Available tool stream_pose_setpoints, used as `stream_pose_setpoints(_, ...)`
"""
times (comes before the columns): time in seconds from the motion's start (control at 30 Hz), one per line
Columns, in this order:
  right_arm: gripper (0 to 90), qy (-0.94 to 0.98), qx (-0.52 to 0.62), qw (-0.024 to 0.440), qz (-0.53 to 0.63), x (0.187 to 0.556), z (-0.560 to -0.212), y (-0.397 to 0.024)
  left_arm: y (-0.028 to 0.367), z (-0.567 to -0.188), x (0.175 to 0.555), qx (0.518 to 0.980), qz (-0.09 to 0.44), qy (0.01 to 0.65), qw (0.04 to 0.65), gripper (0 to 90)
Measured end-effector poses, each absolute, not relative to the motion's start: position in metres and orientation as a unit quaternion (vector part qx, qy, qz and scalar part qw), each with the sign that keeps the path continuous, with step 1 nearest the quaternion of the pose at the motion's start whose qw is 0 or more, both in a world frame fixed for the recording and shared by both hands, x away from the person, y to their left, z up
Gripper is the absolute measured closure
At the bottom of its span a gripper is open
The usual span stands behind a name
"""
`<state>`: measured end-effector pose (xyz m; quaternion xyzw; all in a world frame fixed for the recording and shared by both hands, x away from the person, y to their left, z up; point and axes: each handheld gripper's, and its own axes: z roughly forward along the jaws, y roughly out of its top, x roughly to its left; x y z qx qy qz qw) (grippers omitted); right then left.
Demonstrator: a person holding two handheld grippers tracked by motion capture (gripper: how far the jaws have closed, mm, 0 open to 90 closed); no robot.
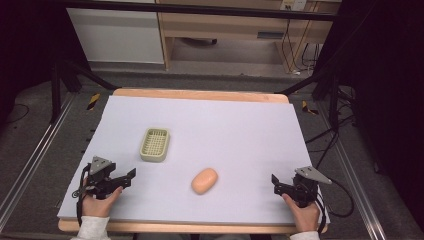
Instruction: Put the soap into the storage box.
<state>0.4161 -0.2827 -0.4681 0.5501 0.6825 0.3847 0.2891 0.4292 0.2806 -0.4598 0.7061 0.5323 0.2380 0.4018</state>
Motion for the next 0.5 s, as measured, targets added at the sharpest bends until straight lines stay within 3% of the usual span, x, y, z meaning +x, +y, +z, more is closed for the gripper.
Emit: stream_pose_setpoints(0.5, 5.9, 0.698, 0.545, 0.280, 0.371, 0.418, -0.472, -0.275, 0.252, -0.452, 0.422, 0.729, 0.225, 0.496, 0.414, 27.2)
